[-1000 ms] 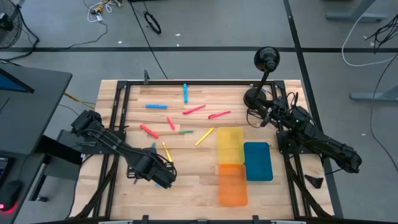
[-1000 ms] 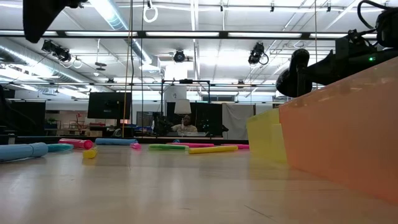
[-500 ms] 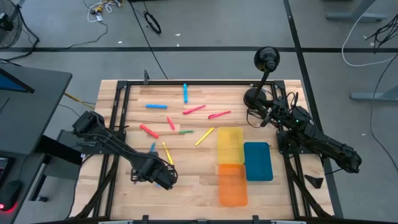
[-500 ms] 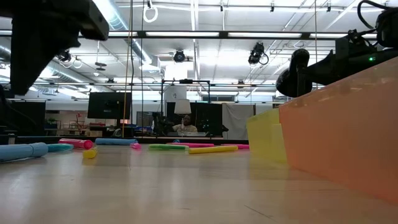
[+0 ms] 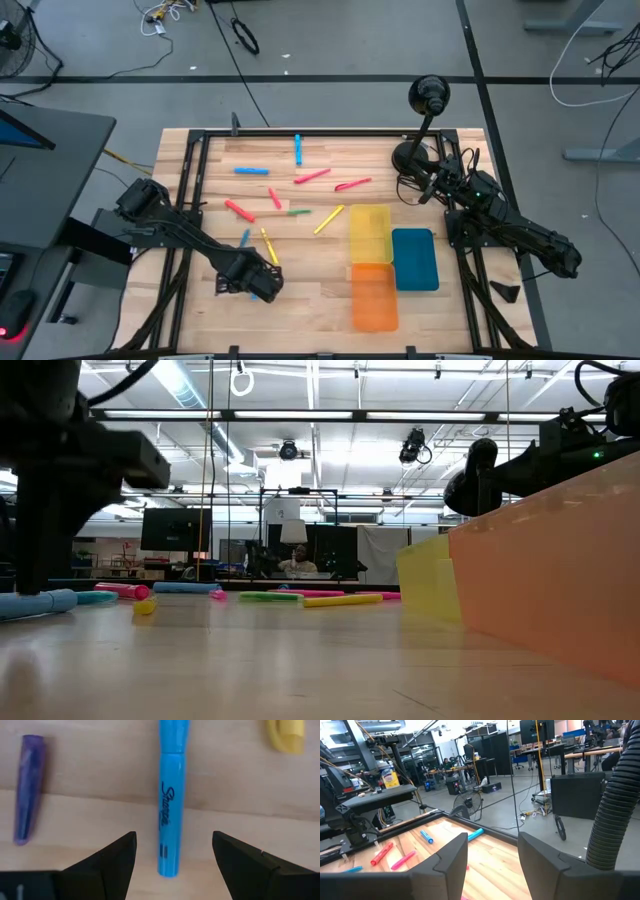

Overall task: Pick & Place Markers
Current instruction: Put the bottom blue highlighter into the blue bin

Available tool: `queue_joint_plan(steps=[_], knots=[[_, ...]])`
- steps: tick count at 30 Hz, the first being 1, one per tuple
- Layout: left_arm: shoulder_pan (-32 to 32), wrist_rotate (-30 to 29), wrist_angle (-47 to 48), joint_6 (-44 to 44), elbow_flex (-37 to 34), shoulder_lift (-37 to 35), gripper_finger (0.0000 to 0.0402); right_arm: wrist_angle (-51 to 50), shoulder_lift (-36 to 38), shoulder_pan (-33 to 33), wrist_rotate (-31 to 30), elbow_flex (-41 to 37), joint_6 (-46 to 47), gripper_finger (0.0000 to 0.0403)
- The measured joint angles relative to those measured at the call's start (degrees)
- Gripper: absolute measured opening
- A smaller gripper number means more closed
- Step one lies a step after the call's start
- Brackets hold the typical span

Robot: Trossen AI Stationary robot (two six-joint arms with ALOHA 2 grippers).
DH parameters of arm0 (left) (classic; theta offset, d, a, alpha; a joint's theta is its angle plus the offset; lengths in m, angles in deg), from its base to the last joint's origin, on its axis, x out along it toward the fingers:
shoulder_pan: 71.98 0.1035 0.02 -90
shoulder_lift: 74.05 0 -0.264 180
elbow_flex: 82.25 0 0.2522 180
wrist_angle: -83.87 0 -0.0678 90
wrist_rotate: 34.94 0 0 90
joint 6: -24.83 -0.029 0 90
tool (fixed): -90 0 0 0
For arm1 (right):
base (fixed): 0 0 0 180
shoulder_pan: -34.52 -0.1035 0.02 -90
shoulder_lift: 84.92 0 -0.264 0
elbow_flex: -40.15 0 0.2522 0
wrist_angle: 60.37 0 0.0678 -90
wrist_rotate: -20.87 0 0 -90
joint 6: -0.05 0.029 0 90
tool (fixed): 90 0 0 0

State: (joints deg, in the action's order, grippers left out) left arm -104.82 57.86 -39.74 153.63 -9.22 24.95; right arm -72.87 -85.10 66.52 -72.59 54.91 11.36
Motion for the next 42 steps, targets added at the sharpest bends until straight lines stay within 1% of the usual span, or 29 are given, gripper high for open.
queue_joint_plan(steps=[4,7,12,16,19,28,32,34,42], knots=[[0.0,-0.6,-6.0,0.9,-4.2,0.0,0.0268,0.0,0.0,0.0,0.0,0.0,0.0,0.0176],[0.0,-0.2,-9.1,0.6,-6.1,-0.4,0.0268,0.0,0.0,0.0,0.0,0.0,0.0,0.0176],[-0.1,-0.2,-9.6,-0.3,-6.3,-0.4,0.0268,0.0,0.0,0.0,0.0,0.0,0.0,0.0176],[-0.1,0.8,-9.5,-1.0,-6.3,-0.3,0.0263,0.0,0.0,0.0,0.0,0.0,0.0,0.0176],[-0.2,1.1,-8.9,-1.6,-6.3,-0.2,0.0238,0.0,0.0,0.0,0.0,0.0,0.0,0.0176],[-0.3,1.7,-8.2,-6.1,-6.3,-0.1,0.0115,0.0,0.0,0.0,0.0,0.0,0.0,0.0176],[-0.3,1.8,-8.2,-8.1,-6.3,-0.1,0.0076,0.0,0.0,0.0,0.0,0.0,0.0,0.0176],[-0.3,1.8,-8.2,-9.4,-6.3,-0.1,0.0069,0.0,0.0,0.0,0.0,0.0,0.0,0.0176],[-0.2,1.7,-8.3,-12.3,-6.3,-0.1,0.0070,0.0,0.0,0.0,0.0,0.0,0.0,0.0176]])
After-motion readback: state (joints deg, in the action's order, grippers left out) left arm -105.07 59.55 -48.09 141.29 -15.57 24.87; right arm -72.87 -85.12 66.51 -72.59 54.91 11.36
